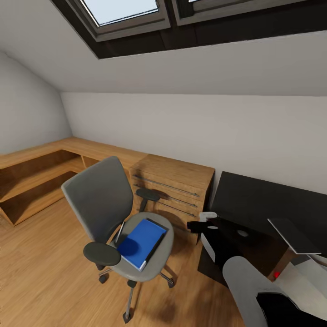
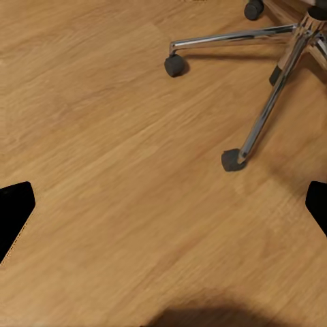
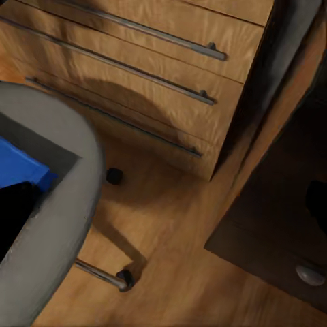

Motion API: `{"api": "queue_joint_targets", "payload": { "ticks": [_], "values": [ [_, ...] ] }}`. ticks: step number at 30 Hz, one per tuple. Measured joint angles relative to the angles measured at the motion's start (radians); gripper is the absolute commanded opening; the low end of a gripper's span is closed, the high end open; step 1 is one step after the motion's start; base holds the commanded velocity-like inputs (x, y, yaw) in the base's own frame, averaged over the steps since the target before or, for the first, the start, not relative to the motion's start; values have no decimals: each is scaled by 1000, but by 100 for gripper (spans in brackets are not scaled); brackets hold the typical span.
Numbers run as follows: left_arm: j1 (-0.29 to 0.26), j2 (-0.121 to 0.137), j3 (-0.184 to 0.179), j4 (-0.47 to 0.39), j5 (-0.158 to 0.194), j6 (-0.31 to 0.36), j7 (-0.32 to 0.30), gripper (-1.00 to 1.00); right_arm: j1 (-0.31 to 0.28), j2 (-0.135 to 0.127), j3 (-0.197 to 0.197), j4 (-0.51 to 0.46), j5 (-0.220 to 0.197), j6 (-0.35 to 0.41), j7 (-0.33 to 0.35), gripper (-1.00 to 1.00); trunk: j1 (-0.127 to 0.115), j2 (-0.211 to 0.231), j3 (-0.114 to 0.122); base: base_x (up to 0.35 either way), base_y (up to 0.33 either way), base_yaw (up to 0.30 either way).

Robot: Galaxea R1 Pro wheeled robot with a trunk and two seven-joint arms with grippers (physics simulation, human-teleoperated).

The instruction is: In the bedroom, organize the workspace by keeping the computer under the desk, ensuring the monitor is on the desk, placing the keyboard on the desk next to the monitor, placing the mouse on the desk next to the keyboard, moving the folder from the swivel chair onto the desk next to the mouse, stacking the notebook on top of the folder with the pen on top of the notebook, and positioning the swivel chair next to the desk.

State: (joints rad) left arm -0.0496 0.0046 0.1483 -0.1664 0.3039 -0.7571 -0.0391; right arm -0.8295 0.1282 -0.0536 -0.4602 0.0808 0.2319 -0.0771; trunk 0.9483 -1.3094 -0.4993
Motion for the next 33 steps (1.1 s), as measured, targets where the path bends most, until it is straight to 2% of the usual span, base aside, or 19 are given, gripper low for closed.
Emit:
{"api": "queue_joint_targets", "payload": {
  "ticks": [4,10,22,27,33],
  "values": [
    [0,0,0,0,0,0,0,100,1,12,14,3,0,-12,7,100,0,0,0,0,249,0],
    [0,0,-1,0,0,0,0,100,5,17,22,65,1,-55,10,100,0,0,0,0,194,0],
    [0,0,-1,0,0,0,0,100,7,18,27,114,0,-144,12,100,0,0,-2,0,22,-1],
    [0,0,-1,0,0,0,0,100,7,18,27,116,0,-148,11,100,0,0,-4,0,1,-19],
    [0,-1,-1,0,0,0,0,100,7,17,24,113,-1,-148,0,100,0,0,-5,0,0,183]
  ]
}}
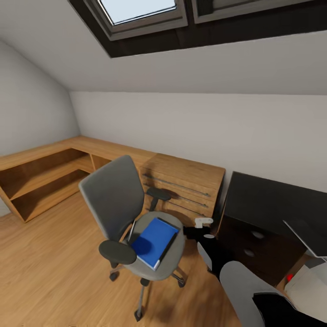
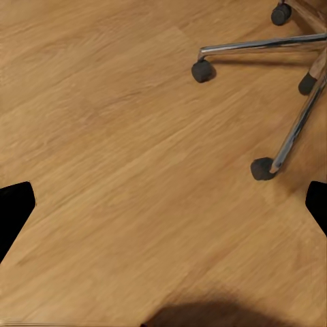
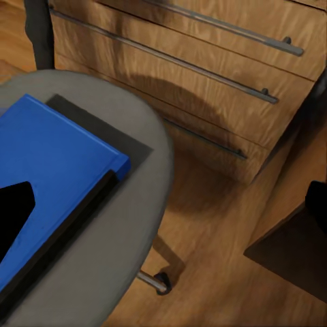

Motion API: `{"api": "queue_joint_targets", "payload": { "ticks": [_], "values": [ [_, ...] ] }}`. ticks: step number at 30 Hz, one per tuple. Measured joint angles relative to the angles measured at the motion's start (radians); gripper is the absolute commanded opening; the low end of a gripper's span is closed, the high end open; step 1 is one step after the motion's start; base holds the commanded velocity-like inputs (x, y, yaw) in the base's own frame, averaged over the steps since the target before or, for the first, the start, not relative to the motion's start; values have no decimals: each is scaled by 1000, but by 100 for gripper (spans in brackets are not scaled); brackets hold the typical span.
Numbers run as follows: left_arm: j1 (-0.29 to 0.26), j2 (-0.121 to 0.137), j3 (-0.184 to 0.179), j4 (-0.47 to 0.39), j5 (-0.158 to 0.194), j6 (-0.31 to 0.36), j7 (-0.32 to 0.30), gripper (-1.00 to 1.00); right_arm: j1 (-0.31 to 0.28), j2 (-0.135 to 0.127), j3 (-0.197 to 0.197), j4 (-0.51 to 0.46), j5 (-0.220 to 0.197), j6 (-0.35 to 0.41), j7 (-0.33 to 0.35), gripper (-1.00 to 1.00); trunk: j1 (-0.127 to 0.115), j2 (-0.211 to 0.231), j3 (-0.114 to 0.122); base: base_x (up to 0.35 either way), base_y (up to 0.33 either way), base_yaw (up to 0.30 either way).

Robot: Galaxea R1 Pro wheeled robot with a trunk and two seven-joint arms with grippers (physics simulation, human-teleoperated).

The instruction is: In the bedroom, organize the workspace by keeping the computer under the desk, ensuring the monitor is on the desk, placing the keyboard on the desk next to the monitor, placing the mouse on the desk next to the keyboard, moving the folder from the swivel chair onto the desk next to the mouse, stacking the notebook on top of the folder with the pen on top of the notebook, and positioning the swivel chair next to the desk.

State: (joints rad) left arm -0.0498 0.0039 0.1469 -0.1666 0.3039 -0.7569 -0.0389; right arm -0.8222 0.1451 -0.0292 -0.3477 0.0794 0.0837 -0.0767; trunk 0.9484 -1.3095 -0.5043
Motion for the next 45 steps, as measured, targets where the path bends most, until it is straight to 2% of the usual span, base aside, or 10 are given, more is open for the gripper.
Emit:
{"api": "queue_joint_targets", "payload": {
  "ticks": [9,18,23,45],
  "values": [
    [0,1,0,0,0,0,0,100,0,0,0,0,0,-2,-4,100,0,0,-4,0,0,249],
    [0,2,1,0,0,0,0,100,0,-1,-1,0,0,-2,-4,100,0,0,-6,16,101,53],
    [0,2,2,0,0,0,0,100,0,-2,-1,0,0,-2,-4,100,0,0,-6,204,242,3],
    [0,3,1,0,0,-1,0,100,0,0,-1,5,-1,1,-3,100,0,0,-6,217,23,16]
  ]
}}
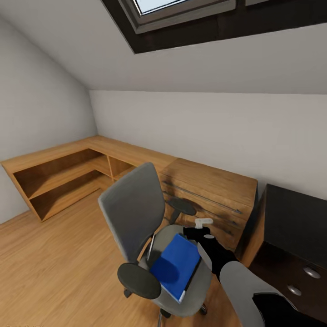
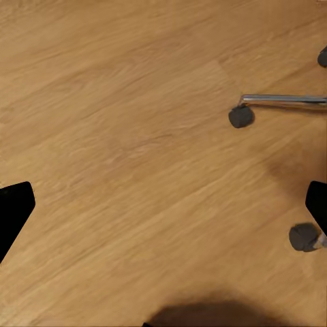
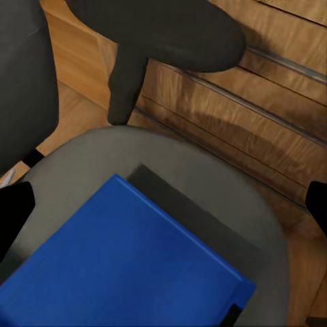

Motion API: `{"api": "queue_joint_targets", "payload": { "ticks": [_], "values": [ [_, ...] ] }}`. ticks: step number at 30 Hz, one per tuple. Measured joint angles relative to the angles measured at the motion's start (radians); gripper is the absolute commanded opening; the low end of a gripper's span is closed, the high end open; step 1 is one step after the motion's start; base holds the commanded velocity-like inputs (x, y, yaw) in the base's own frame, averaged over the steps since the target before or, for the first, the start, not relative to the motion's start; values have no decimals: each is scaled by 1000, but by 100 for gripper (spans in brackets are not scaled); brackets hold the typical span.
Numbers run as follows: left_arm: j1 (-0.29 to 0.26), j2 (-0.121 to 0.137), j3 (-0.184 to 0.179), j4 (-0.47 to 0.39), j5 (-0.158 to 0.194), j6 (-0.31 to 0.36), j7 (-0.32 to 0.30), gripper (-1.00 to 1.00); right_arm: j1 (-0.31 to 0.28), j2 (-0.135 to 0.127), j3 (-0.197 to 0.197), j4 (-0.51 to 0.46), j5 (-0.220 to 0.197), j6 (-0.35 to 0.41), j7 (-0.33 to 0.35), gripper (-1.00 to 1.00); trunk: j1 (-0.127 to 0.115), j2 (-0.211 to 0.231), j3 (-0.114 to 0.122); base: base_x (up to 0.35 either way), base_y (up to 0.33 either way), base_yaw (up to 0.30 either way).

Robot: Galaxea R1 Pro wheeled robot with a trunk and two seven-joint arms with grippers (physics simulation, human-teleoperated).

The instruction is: In the bedroom, organize the workspace by keeping the computer under the desk, ensuring the monitor is on the desk, placing the keyboard on the desk next to the monitor, placing the mouse on the desk next to the keyboard, moving the folder from the swivel chair onto the desk next to the mouse, stacking the notebook on top of the folder with the pen on top of the notebook, and positioning the swivel chair next to the desk.

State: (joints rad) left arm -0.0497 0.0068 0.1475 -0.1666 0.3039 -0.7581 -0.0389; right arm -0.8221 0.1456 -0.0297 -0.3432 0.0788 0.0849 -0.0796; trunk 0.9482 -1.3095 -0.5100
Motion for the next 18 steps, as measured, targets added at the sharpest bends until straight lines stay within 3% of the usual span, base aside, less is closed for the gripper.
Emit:
{"api": "queue_joint_targets", "payload": {
  "ticks": [18],
  "values": [
    [0,1,1,0,2,-1,0,100,0,3,0,2,-1,0,0,100,0,0,-6,8,2,251]
  ]
}}
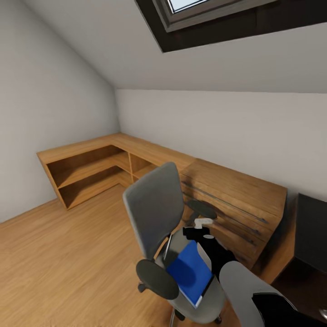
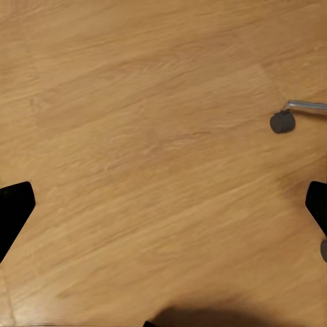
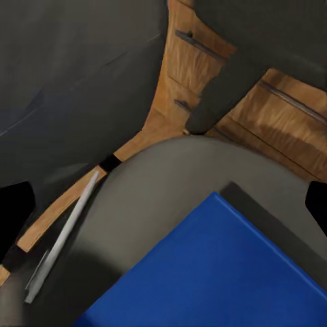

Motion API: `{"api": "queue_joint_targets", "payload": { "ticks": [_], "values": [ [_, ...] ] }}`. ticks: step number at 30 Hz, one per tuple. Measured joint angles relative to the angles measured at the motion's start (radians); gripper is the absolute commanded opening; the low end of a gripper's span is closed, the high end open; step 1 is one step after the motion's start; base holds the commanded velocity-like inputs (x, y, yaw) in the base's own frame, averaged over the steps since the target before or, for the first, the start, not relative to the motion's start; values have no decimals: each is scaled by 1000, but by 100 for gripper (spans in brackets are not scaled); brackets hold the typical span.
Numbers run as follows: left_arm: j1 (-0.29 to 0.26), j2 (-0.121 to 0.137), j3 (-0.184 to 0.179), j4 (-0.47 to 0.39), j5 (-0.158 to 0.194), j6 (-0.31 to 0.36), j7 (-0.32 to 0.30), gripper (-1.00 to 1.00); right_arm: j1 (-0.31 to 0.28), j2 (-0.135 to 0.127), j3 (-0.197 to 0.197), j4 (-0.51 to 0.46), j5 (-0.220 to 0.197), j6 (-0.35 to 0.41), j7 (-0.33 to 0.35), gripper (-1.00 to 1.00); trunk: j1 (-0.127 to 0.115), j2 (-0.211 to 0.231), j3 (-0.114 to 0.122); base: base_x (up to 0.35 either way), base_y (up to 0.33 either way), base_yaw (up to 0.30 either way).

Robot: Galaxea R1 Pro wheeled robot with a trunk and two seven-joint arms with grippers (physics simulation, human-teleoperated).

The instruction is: In the bedroom, organize the workspace by keeping the computer under the desk, ensuring the monitor is on the desk, placing the keyboard on the desk next to the monitor, placing the mouse on the desk next to the keyboard, moving the folder from the swivel chair onto the desk next to the mouse, stacking the notebook on top of the folder with the pen on top of the notebook, and positioning the swivel chair next to the desk.

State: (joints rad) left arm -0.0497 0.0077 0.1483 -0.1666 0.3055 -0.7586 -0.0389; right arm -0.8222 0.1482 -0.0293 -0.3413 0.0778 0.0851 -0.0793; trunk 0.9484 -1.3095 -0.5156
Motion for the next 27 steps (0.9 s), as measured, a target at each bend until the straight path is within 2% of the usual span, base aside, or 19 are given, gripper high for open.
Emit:
{"api": "queue_joint_targets", "payload": {
  "ticks": [7,22,25,27],
  "values": [
    [0,0,0,0,0,0,1,100,0,0,0,0,1,6,0,100,0,0,-5,0,0,169],
    [0,8,0,0,0,0,1,100,0,-1,0,15,3,12,-1,100,0,0,-6,14,0,11],
    [0,8,0,0,0,0,1,100,0,-3,0,26,4,25,-1,100,0,0,-6,0,0,0],
    [0,8,0,0,0,0,1,100,0,-5,0,30,4,59,-2,100,0,0,-6,0,0,0]
  ]
}}
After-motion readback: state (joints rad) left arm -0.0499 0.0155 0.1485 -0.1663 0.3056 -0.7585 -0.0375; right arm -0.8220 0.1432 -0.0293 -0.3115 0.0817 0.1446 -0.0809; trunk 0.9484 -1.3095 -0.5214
